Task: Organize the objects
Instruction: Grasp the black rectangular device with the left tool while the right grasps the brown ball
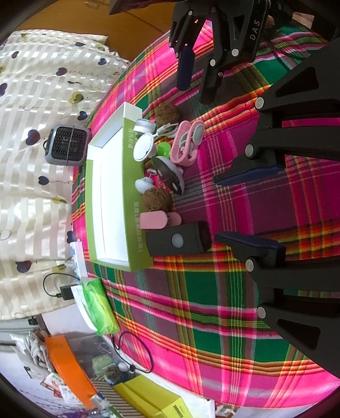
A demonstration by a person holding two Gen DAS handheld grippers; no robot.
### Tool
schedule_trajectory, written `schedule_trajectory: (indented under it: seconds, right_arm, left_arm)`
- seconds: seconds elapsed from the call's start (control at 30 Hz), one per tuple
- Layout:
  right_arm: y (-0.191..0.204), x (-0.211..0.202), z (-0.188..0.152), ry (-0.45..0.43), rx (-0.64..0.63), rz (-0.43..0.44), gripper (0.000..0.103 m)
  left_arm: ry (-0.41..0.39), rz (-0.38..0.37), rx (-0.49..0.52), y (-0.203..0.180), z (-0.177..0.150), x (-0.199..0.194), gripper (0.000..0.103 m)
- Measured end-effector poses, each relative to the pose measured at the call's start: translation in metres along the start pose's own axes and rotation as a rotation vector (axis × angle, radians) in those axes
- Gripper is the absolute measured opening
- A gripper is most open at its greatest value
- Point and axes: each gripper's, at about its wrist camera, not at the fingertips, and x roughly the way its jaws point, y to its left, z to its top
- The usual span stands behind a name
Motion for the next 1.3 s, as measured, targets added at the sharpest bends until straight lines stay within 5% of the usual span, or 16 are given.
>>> schedule_trajectory:
  seconds: [0.43,1.17,1.3]
  right_arm:
    - [-0.008,0.003,0.013,-0.032,0.040,0.025,0.044]
    - [-0.021,0.028,0.030,0.009,0.059,0.040,0.044]
    - [-0.021,0.029,0.030,0.008,0.052,0.051,0.031]
  left_arm:
    - [-0.043,-0.008,-0.038,0.020,0.015,-0.007,0.035]
    - [0.016,0.002,-0.062,0.032,0.033,0.028,0.035]
    - [0.022,-0.008,-0.061,0.032,0.033,0.032,0.033]
